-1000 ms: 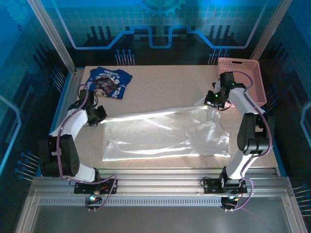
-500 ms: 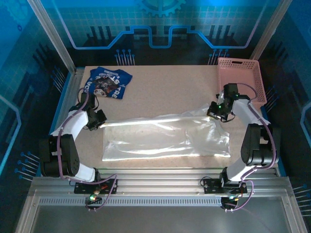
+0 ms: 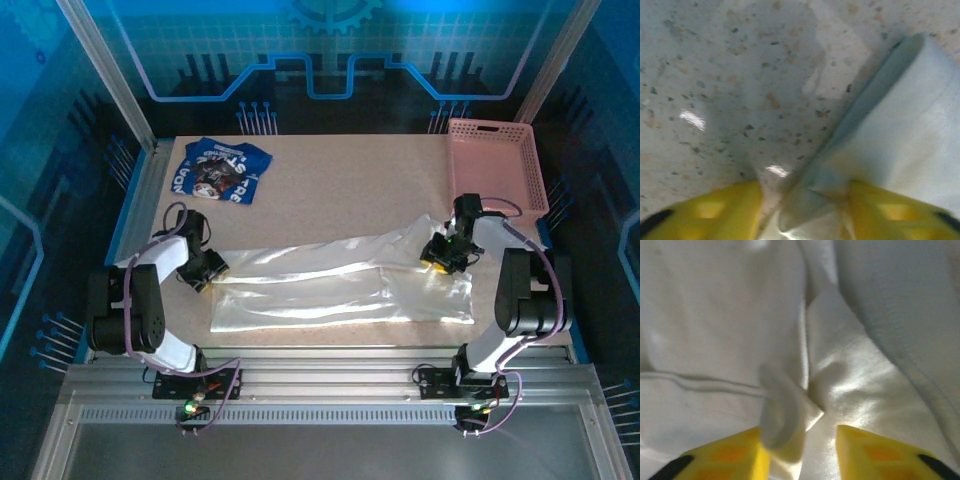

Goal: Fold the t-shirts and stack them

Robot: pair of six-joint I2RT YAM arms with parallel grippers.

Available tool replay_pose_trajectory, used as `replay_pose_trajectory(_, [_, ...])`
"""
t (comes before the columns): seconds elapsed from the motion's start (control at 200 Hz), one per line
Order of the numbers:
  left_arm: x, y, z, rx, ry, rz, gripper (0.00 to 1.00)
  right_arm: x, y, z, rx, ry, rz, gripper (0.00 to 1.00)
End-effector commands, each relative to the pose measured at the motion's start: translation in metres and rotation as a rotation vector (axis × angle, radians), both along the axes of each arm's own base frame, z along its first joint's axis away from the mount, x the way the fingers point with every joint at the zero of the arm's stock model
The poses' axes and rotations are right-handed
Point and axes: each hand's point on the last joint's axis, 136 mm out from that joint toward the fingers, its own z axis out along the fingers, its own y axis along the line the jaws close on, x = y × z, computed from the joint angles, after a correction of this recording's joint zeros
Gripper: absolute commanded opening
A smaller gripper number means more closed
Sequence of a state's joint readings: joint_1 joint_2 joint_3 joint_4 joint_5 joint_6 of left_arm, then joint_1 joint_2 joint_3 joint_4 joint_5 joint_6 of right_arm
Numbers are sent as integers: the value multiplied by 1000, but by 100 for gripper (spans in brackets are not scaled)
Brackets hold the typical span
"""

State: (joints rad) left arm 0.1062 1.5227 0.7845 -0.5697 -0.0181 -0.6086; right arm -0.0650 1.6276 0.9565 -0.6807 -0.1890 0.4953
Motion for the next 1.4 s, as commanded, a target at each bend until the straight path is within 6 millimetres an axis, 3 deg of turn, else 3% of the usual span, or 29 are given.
replay_pose_trajectory(0.0, [-11,2,18,34,27,63,68,-15,-9,0,-22,59,-61,51])
replay_pose_trajectory(0.09, [1,2,51,73,-45,63,74,-13,-5,24,-7,3,-69,55])
replay_pose_trajectory(0.175, [24,-7,90,108,-165,22,80,9,10,62,37,-164,-3,62])
replay_pose_trajectory(0.245, [50,-27,115,86,-273,-46,82,30,29,94,88,-307,102,68])
replay_pose_trajectory(0.32, [77,-58,131,37,-365,-152,83,49,48,108,143,-358,206,70])
replay_pose_trajectory(0.475, [118,-139,132,-136,-447,-417,83,77,78,88,203,-311,368,63])
replay_pose_trajectory(0.665, [125,-204,117,-213,-434,-649,84,79,107,50,119,-201,598,56])
replay_pose_trajectory(0.845, [109,-213,86,-212,-327,-666,83,68,119,31,64,-140,671,55])
replay_pose_trajectory(1.005, [101,-215,82,-225,-330,-655,83,61,112,14,-19,-84,688,54])
replay_pose_trajectory(1.136, [97,-214,81,-225,-326,-655,83,63,104,11,-79,-84,685,53])
replay_pose_trajectory(1.391, [97,-211,81,-209,-326,-660,82,58,110,2,-76,-73,718,52])
